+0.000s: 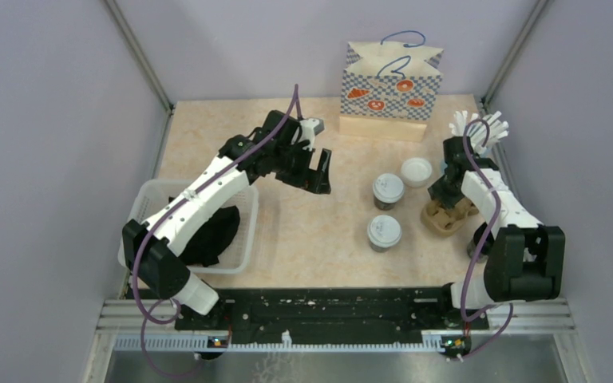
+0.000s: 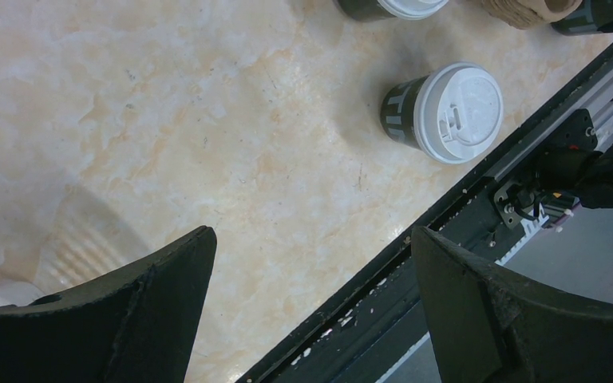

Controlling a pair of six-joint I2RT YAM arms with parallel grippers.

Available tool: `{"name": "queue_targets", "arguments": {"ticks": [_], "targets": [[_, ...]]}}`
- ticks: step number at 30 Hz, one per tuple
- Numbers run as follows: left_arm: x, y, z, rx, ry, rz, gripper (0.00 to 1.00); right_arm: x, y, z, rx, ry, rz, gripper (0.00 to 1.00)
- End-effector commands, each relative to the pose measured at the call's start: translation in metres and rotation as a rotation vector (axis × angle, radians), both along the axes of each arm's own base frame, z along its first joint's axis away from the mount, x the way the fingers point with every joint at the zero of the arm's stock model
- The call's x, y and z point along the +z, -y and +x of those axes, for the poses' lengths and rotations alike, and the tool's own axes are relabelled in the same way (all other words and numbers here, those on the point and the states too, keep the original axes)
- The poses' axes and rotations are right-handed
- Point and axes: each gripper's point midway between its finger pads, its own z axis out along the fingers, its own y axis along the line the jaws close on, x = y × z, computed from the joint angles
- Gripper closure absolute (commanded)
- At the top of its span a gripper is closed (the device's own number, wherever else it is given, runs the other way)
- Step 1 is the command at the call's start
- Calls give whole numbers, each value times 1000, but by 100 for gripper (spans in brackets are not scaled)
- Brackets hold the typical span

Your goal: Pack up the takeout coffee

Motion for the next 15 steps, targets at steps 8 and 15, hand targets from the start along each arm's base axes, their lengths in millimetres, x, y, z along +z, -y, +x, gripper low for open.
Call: {"name": "queue_targets", "arguments": {"ticks": [8,15], "targets": [[14,0,1,-10,38,-37,2,13,13,6,-37,39,-52,88],[16,2,1,-10,33,-49,2,33,12,-3,-45,60,-40,100]]}}
